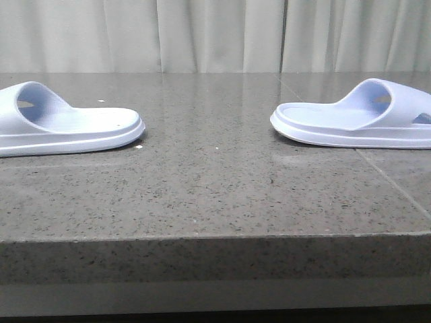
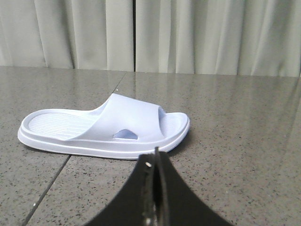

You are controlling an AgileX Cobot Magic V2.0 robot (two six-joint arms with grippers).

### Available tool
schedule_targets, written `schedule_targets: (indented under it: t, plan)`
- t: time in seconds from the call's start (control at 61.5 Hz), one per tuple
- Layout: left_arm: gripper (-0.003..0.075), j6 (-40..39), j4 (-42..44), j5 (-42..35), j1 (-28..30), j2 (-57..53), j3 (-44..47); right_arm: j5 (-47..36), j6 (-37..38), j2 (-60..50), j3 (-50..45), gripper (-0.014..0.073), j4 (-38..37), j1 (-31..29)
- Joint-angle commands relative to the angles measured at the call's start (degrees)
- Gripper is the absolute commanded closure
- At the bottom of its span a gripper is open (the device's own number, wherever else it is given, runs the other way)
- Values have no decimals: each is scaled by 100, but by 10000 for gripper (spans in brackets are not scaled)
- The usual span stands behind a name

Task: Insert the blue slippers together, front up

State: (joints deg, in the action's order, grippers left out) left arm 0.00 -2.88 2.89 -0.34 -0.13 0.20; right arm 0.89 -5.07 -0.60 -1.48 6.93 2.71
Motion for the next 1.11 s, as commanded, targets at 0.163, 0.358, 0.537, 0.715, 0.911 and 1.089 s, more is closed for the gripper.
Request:
schedule_targets:
  t: [0.163, 0.358, 0.537, 0.715, 0.911, 1.089]
  plan:
    - [741, -73, -32, -642, 3, -102, 30, -398, -39, -96, 25, 712, 8, -33]
    - [741, -73, -76, -734, 3, -102, -186, -248, -39, -96, 218, 712, 8, -33]
    - [741, -73, -76, -534, 3, -77, -919, 553, -39, -96, 930, 712, 8, -33]
    - [741, -73, -76, 445, 3, 215, -1943, 1392, -39, 15, 1934, 712, 8, -33]
    - [741, -73, -76, 1712, 3, 1139, -3100, 1906, -39, 695, 2839, 712, 19, -33]
    - [741, 0, -65, 2516, 3, 2045, -3762, 2418, -39, 1693, 3462, 712, 261, -33]
